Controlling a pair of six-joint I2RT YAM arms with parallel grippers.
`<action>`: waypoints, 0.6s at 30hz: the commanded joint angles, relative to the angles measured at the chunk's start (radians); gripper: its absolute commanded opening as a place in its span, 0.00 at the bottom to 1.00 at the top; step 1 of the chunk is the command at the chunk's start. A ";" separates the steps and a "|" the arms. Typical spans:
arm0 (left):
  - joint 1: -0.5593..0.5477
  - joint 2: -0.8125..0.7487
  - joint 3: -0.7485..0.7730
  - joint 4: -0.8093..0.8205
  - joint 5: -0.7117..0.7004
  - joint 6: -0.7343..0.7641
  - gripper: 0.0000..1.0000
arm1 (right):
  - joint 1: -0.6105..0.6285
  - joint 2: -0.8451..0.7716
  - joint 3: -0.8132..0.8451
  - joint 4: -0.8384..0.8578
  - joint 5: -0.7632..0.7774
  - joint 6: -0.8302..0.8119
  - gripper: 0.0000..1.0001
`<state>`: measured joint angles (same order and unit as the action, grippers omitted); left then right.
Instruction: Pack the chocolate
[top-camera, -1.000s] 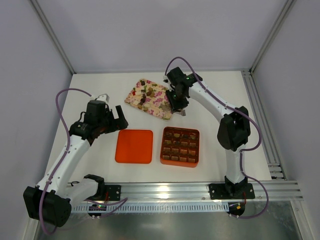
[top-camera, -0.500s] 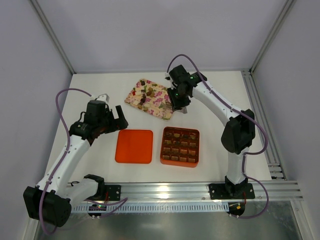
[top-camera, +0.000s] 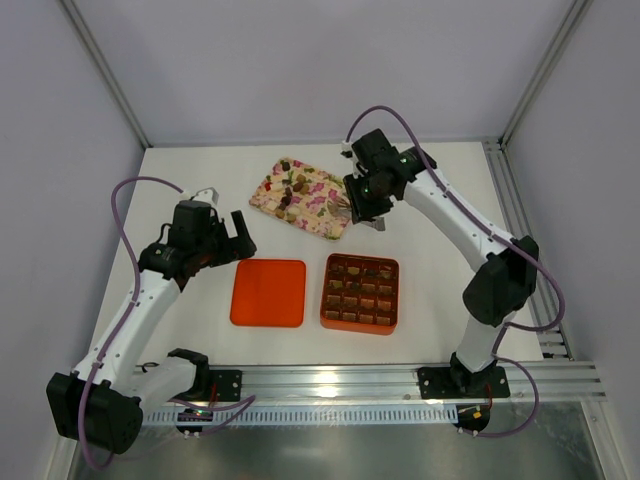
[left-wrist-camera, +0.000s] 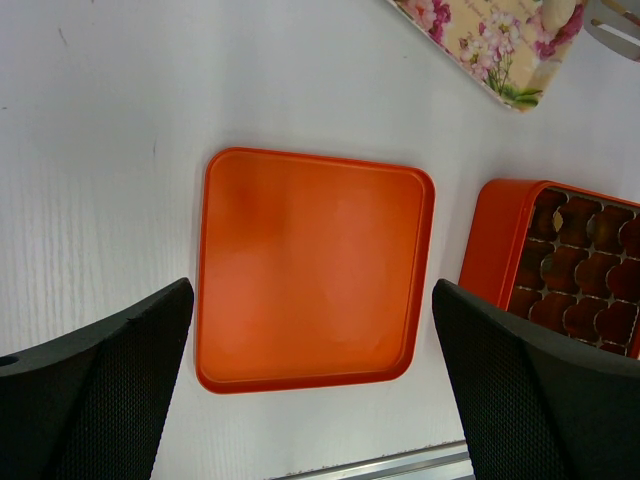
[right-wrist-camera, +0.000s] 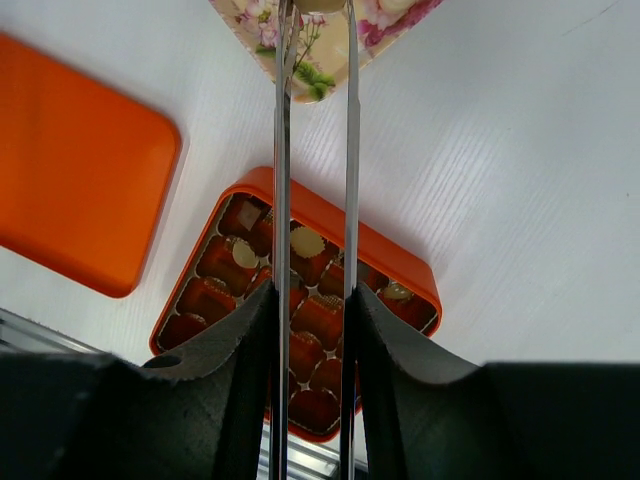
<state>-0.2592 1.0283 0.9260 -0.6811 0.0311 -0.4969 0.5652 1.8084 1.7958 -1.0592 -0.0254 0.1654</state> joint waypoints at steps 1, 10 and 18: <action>0.005 -0.007 0.020 0.015 0.003 0.003 1.00 | -0.004 -0.124 -0.032 0.007 -0.008 0.022 0.37; 0.005 -0.011 0.024 0.015 0.003 0.004 1.00 | 0.001 -0.351 -0.236 0.005 -0.051 0.057 0.37; 0.005 -0.010 0.022 0.017 0.000 0.003 1.00 | 0.056 -0.550 -0.403 -0.024 -0.038 0.103 0.37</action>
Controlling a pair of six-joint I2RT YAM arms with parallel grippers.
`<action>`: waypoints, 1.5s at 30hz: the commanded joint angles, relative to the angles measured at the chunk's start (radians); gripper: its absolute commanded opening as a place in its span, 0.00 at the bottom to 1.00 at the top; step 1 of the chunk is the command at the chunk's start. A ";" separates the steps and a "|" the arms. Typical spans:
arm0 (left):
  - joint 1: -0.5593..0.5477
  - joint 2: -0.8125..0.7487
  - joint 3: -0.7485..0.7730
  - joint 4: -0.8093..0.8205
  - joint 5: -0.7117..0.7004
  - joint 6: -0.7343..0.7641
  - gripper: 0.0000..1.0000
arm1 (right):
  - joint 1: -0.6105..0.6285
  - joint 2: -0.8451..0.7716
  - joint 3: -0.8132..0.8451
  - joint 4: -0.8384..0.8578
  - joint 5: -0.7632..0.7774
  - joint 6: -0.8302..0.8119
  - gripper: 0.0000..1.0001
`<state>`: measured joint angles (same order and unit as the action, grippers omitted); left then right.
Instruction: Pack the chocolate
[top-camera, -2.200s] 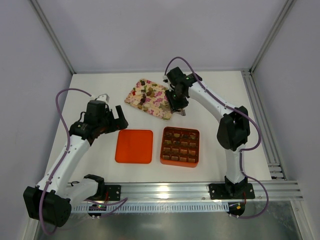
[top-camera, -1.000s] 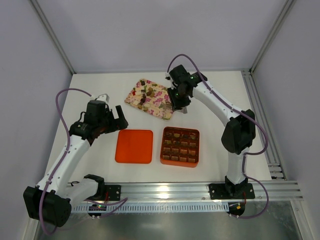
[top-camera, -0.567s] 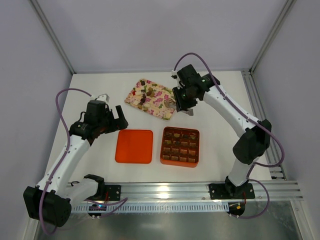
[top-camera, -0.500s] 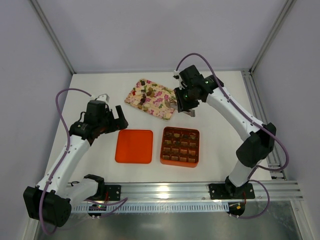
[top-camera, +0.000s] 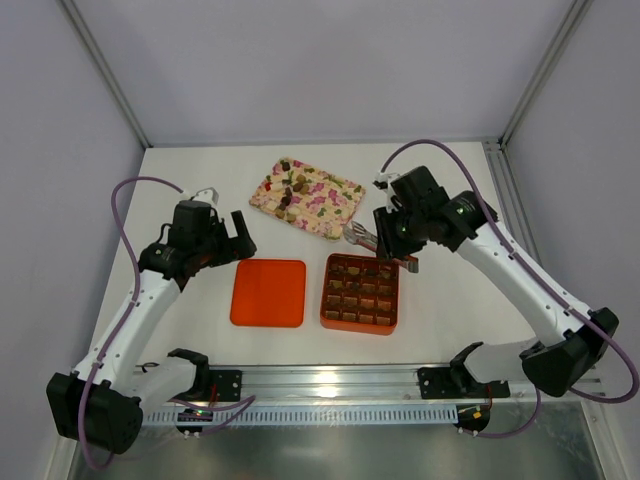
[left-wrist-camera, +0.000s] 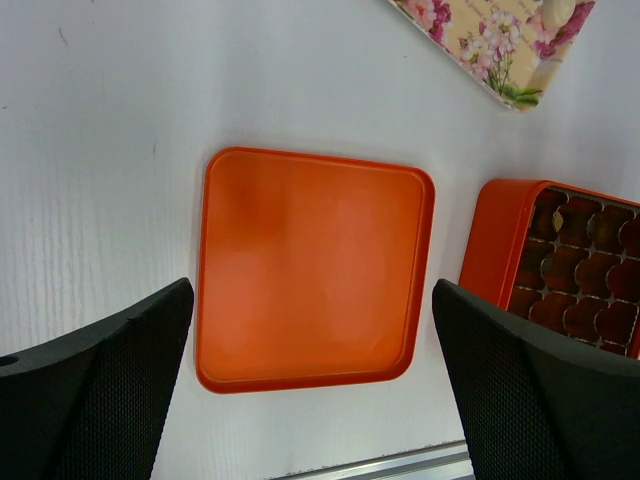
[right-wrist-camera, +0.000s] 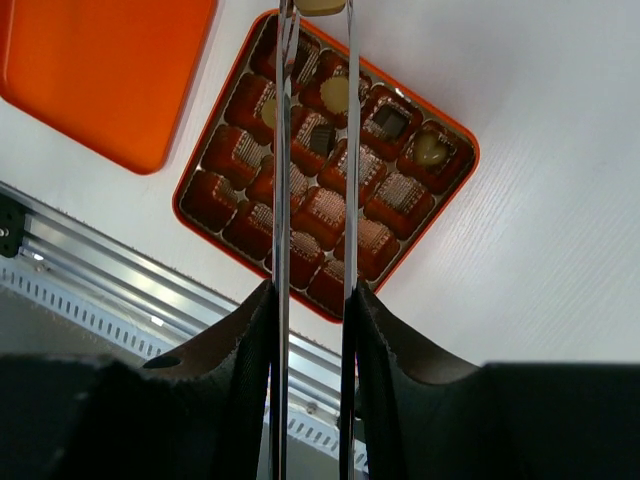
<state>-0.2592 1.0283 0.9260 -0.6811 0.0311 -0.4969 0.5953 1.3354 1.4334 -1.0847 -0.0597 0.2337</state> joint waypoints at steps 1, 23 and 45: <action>0.006 -0.011 0.020 0.015 0.000 0.003 1.00 | 0.038 -0.093 -0.051 -0.001 0.000 0.041 0.37; 0.005 -0.001 0.022 0.015 -0.005 0.003 1.00 | 0.106 -0.278 -0.228 -0.040 0.047 0.121 0.38; 0.005 -0.001 0.019 0.015 -0.005 0.003 1.00 | 0.136 -0.367 -0.358 -0.055 0.046 0.181 0.38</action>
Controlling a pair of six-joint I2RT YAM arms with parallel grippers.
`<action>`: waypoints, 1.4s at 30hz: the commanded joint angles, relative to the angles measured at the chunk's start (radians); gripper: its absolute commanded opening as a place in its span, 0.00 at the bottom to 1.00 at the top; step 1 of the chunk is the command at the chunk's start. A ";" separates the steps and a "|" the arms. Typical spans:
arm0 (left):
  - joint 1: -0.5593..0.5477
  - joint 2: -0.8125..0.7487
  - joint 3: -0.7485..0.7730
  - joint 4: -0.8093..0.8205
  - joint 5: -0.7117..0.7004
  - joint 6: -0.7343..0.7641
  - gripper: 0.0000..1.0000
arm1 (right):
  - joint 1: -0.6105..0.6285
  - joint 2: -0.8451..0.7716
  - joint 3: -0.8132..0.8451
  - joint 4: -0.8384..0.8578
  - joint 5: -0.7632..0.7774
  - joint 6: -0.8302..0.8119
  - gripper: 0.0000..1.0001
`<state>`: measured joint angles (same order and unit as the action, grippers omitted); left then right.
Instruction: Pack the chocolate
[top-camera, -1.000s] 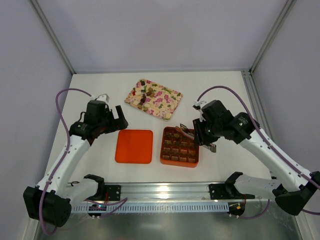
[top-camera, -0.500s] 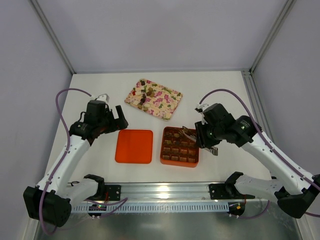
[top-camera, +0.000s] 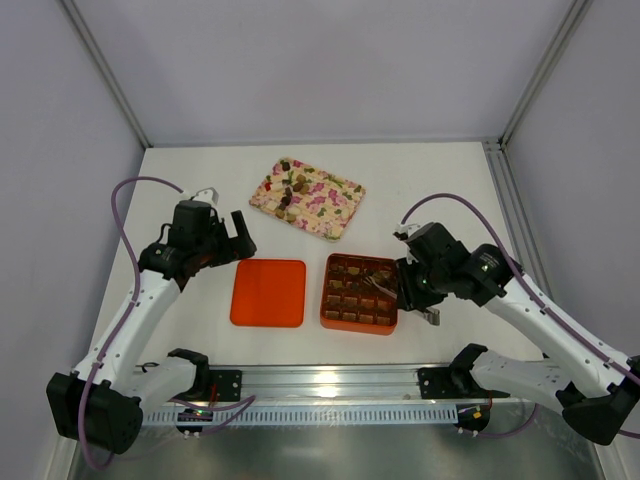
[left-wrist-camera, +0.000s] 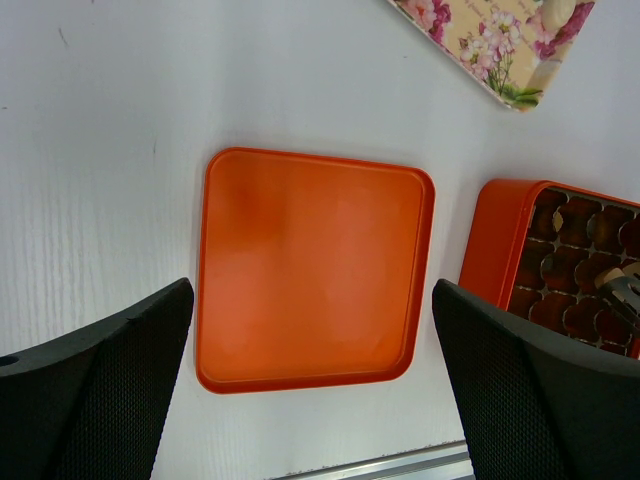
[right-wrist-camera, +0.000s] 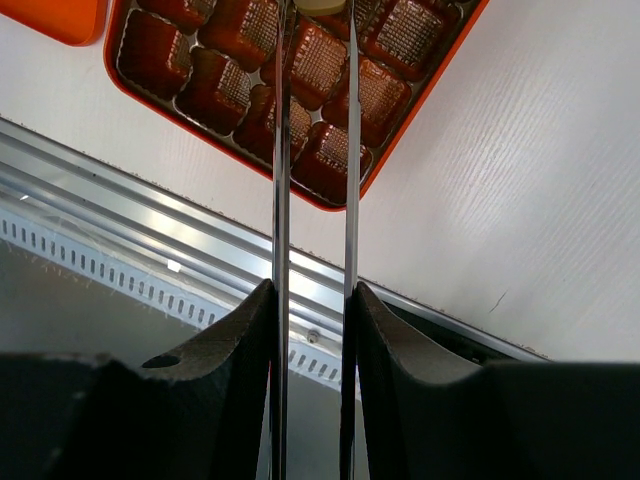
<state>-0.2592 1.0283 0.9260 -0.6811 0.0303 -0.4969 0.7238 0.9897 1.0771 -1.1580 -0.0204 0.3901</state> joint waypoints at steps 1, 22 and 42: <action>0.005 0.001 0.019 0.015 -0.004 0.003 1.00 | 0.008 -0.022 -0.003 0.020 0.010 0.026 0.38; 0.005 -0.004 0.017 0.015 -0.006 0.001 1.00 | 0.011 -0.016 0.026 0.021 0.053 0.029 0.44; 0.005 0.006 0.019 0.015 0.019 0.001 1.00 | -0.176 0.689 0.700 0.101 0.033 -0.204 0.46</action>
<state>-0.2592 1.0328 0.9260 -0.6815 0.0322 -0.4969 0.5587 1.5658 1.6600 -1.0821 0.0299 0.2428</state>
